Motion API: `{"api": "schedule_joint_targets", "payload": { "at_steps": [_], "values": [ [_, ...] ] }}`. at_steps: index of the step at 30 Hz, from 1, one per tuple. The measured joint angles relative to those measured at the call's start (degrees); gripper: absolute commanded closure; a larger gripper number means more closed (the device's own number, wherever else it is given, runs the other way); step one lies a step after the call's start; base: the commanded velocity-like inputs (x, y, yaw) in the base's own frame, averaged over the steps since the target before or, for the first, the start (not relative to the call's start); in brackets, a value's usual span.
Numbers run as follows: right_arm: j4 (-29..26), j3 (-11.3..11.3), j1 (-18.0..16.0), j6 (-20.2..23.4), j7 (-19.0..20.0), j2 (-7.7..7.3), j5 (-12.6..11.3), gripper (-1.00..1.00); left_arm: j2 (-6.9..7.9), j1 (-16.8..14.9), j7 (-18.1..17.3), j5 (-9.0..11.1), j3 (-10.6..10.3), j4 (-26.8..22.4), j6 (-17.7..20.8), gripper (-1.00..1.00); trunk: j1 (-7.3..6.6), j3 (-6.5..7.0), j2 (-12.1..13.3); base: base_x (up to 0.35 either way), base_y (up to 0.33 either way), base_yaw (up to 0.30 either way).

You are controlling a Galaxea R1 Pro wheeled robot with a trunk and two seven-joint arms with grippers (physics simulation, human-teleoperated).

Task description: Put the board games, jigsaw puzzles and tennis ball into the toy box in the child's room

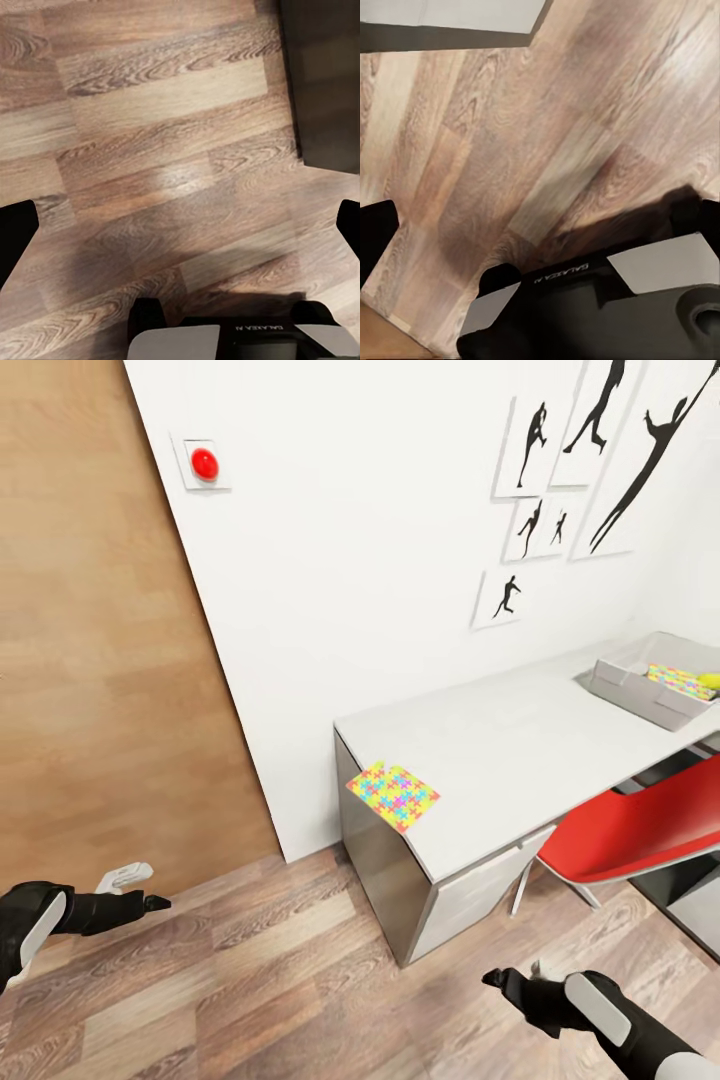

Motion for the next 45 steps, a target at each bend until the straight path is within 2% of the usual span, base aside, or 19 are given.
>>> {"api": "schedule_joint_targets", "payload": {
  "at_steps": [5,8,13,15,18,21,25,29,36,45],
  "values": [
    [1.43,0.12,0.01,1.93,6.03,-0.61,-0.07,-1.0,0.01,0.0,-0.01,0.0,-0.01,0.0,0.0,-1.0,0.0,0.48,0.0,0.0,0.0,0.0],
    [1.58,0.19,0.01,3.51,9.71,-1.48,0.02,-1.0,-0.02,0.0,-0.02,0.0,-0.02,0.01,0.0,-1.0,0.0,0.76,0.0,0.0,0.0,0.0],
    [1.86,0.37,0.01,4.56,21.44,-2.56,0.48,-1.0,-0.01,0.0,-0.02,0.0,-0.02,-0.01,0.0,-1.0,0.0,1.24,0.0,0.0,0.0,0.0],
    [2.04,0.43,0.01,4.61,24.15,-3.07,0.66,-1.0,-0.02,0.0,-0.02,0.0,-0.02,0.0,-0.01,-1.0,0.0,1.43,0.0,0.0,0.0,0.0],
    [3.28,0.54,0.01,4.56,28.34,-4.74,0.9,-1.0,-0.04,0.0,-0.01,0.0,-0.02,0.01,-0.03,-1.0,0.0,1.72,0.0,0.0,0.0,0.0],
    [4.92,0.39,0.01,4.27,29.79,-5.52,0.82,-1.0,-0.06,0.0,0.02,0.0,-0.02,0.0,-0.04,-1.0,0.0,2.0,0.0,0.0,0.0,0.0],
    [6.84,0.28,0.01,2.82,30.54,-5.87,0.73,-1.0,-0.08,0.0,0.06,-0.01,-0.05,-0.01,-0.08,-1.0,0.0,2.38,0.0,0.0,0.0,0.0],
    [7.57,0.25,0.01,0.21,30.76,-6.0,0.71,-1.0,-0.08,0.0,0.02,-0.01,-0.03,0.01,-0.13,-1.0,0.0,2.77,0.0,0.0,0.0,0.0],
    [9.83,0.21,0.0,-1.51,30.92,-6.01,0.59,-1.0,-0.09,0.0,-0.01,0.16,-0.02,0.01,-0.24,-1.0,0.0,3.43,0.0,0.0,0.0,0.0],
    [10.53,0.25,0.0,-4.8,33.36,-5.94,0.75,-1.0,-0.08,0.0,-0.29,0.29,0.05,0.01,-0.26,-1.0,0.0,4.29,0.0,0.0,0.0,0.0]
  ]
}}
